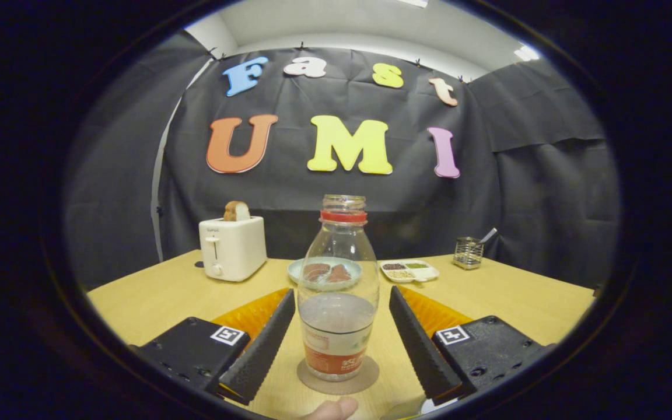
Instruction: Take the bottle from table, then pour the juice into the cup, finally place the bottle on the coaster
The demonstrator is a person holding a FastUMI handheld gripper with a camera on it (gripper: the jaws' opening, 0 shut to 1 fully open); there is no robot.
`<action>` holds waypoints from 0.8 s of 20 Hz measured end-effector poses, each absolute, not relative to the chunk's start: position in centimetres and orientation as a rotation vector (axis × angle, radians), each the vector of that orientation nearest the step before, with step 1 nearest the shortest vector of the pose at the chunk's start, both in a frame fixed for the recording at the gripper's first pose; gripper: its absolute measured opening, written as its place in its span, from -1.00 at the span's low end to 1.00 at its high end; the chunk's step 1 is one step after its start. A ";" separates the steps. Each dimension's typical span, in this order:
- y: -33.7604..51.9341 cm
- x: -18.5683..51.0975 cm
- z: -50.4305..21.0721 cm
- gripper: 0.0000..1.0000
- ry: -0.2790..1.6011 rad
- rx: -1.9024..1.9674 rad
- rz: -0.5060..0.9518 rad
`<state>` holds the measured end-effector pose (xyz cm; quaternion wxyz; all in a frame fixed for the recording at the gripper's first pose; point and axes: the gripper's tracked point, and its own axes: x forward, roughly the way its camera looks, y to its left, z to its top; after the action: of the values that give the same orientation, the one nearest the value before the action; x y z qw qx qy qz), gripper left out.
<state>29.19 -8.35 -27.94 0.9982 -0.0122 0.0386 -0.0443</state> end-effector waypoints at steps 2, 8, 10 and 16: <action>-8.3 28.7 -27.5 1.00 0.081 -0.008 -0.077; -8.4 26.3 -23.5 1.00 0.033 0.003 -0.050; -8.0 24.9 -22.2 1.00 0.025 -0.006 -0.032; -6.6 19.6 -17.2 1.00 0.030 -0.015 0.041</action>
<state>19.65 -6.60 -17.17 0.9996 -0.0077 0.0150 0.0206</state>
